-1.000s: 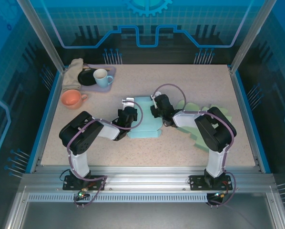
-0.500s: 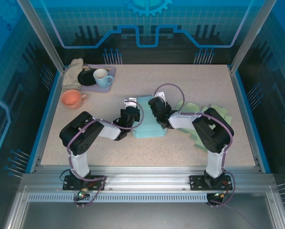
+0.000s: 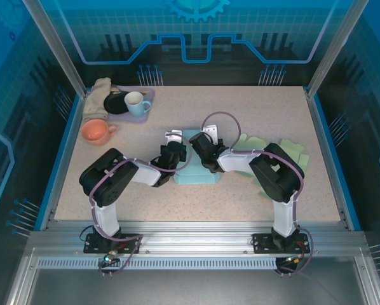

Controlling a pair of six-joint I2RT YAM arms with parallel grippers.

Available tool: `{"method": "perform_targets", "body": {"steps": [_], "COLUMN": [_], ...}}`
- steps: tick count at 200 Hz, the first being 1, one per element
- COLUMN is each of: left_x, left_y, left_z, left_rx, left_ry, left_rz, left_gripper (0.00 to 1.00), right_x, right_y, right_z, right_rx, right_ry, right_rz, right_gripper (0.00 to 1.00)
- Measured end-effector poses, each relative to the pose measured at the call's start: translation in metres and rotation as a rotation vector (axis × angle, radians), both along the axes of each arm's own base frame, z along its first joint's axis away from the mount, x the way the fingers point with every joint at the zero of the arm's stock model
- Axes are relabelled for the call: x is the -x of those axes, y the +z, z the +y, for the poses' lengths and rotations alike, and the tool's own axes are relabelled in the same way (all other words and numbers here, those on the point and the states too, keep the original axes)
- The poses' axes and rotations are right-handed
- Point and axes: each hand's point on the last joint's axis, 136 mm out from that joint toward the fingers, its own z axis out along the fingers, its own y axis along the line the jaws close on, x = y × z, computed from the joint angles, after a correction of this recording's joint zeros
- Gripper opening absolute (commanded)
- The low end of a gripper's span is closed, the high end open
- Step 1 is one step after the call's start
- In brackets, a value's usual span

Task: Fold the paper box

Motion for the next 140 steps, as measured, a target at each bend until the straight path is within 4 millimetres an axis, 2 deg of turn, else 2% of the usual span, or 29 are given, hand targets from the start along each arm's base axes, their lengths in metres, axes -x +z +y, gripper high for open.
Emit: {"method": "perform_targets", "body": {"steps": [25, 41, 82, 140], "left_x": [-0.001, -0.001, -0.002, -0.002], "left_y": [0.000, 0.000, 0.000, 0.000], "left_z": [0.005, 0.007, 0.010, 0.010], "left_rx": [-0.010, -0.013, -0.020, -0.020], "left_ry": [0.019, 0.027, 0.039, 0.040], "left_rz": [-0.002, -0.003, -0.003, -0.003], "left_gripper": [0.03, 0.03, 0.03, 0.03], "right_x": [0.007, 0.008, 0.006, -0.003], "right_y": [-0.017, -0.021, -0.016, -0.007], "right_z": [0.007, 0.009, 0.014, 0.011], "right_rx": [-0.064, -0.094, -0.134, -0.106], "right_ry": [0.067, 0.089, 0.109, 0.076], "right_rz": [0.055, 0.073, 0.064, 0.035], "right_gripper": [0.36, 0.37, 0.32, 0.27]}}
